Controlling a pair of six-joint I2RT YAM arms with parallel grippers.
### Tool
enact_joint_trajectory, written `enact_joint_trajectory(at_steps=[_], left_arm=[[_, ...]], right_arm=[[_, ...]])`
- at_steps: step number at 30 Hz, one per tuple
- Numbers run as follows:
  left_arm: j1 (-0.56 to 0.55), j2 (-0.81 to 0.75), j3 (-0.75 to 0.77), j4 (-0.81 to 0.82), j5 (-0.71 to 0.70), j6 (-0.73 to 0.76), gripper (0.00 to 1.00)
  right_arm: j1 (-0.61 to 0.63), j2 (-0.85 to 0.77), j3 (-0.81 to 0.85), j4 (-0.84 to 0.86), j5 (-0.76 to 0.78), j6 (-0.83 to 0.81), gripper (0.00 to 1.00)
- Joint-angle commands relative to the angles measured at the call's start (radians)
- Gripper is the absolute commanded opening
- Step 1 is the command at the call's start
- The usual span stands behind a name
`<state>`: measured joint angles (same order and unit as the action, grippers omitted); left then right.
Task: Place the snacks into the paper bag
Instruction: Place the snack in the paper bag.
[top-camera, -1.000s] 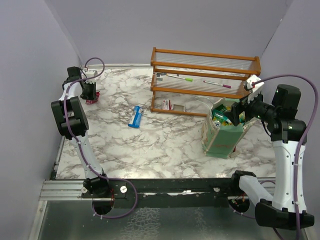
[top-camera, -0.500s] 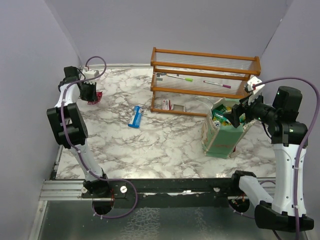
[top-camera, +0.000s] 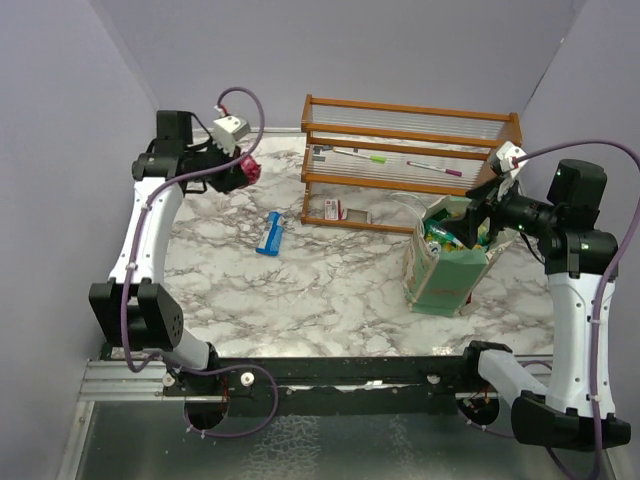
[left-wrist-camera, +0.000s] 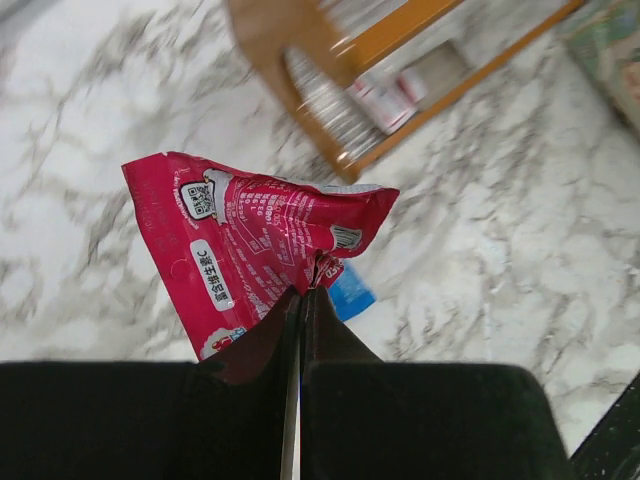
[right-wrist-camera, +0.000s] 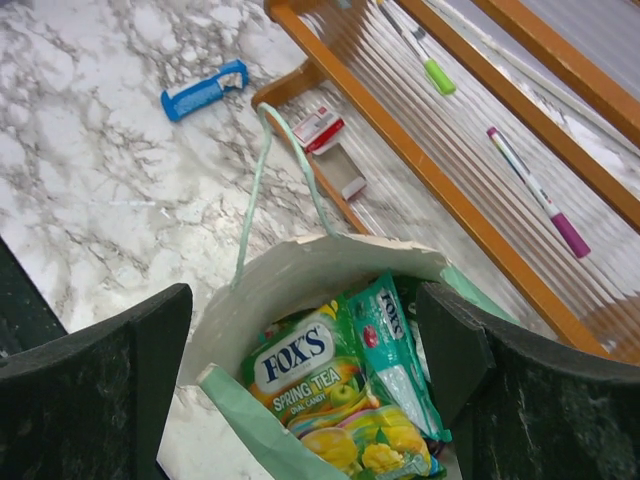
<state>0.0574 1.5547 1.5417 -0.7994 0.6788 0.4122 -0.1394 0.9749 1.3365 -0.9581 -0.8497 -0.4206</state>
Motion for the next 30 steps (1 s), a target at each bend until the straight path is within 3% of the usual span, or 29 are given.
enact_joint_trajectory(at_steps=[1, 9, 17, 30], left_arm=[[-0.152, -0.111, 0.084, -0.011, 0.109, -0.073, 0.00], [-0.425, -0.053, 0.313, -0.099, 0.193, -0.094, 0.00], [-0.649, 0.035, 0.462, -0.116, 0.172, -0.093, 0.00], [-0.813, 0.163, 0.578, -0.129, 0.290, -0.095, 0.00]], right_arm=[[-0.006, 0.001, 0.038, 0.041, -0.124, 0.023, 0.92], [-0.005, 0.008, 0.021, 0.065, -0.348, -0.081, 0.86], [-0.005, 0.035, 0.006, 0.232, -0.504, 0.002, 0.80], [-0.002, 0.062, 0.022, 0.314, -0.665, -0.086, 0.79]])
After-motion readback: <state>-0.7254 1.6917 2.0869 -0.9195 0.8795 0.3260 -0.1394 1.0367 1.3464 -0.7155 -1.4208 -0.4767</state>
